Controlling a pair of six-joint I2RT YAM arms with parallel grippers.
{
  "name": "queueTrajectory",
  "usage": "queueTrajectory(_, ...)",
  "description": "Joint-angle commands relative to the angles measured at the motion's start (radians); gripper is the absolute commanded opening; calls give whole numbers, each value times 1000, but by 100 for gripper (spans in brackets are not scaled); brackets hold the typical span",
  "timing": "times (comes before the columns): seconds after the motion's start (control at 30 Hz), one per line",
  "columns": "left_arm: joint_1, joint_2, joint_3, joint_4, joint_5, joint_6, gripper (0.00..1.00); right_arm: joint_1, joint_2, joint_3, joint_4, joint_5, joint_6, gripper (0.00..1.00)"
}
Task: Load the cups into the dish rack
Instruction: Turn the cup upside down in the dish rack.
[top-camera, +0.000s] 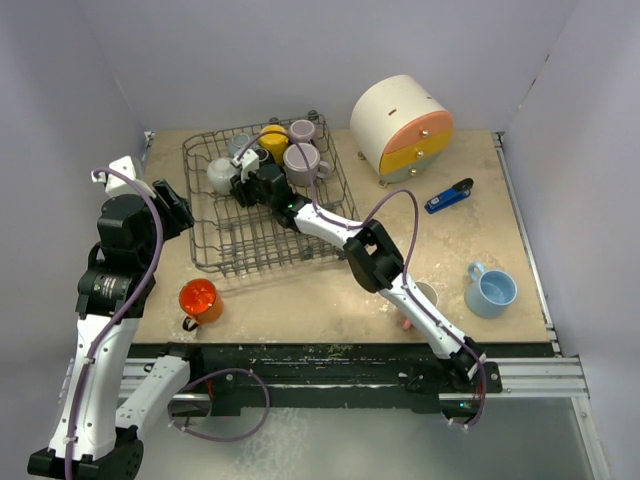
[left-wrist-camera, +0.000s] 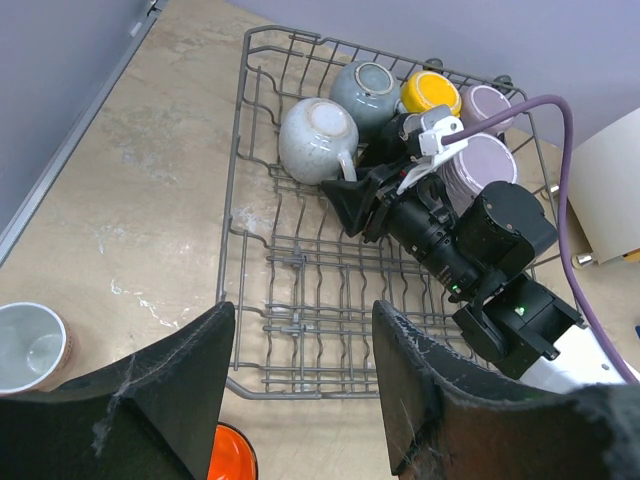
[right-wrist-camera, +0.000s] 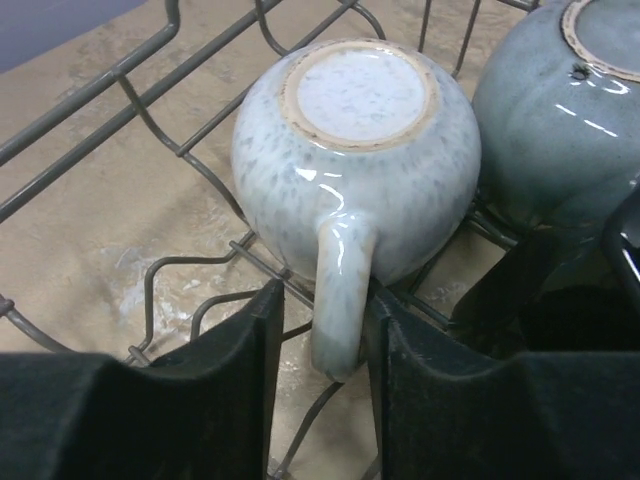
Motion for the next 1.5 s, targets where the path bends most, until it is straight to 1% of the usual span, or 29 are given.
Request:
queueTrajectory(0.0,6,-7,41,46,-9,18,61,4,-70,-7,102,-95,-2,44)
queueTrajectory(0.1,6,-9,40,46,-10,15,61,4,-111,-64,146,-167,-18,54)
queueTrajectory(0.23,6,-13,39,47,-11,8,61,4,-181,-149,202,-247,-41,61)
queueTrajectory(0.43,6,-22,42,59,-7,1,61,4,-259,-201,217,-308,-51,64)
queueTrajectory(0.6,6,-29,41,63,-2,-2,61,-1,-331,-253,224,-391,-59,65)
queueTrajectory(0.9,6,-50,21,40,32,-49,60,-33,-495,-419,254,-578,-63,66)
queueTrajectory(1.07,6,-55,3,2,80,-121,60,-61,-624,-562,279,-677,-72,66)
queueTrajectory(1.27,6,-71,-64,-23,162,-233,60,-110,-758,-702,278,-777,-55,66)
queueTrajectory(1.47,6,-76,-147,-48,242,-378,60,-170,-883,-815,209,-861,-72,65)
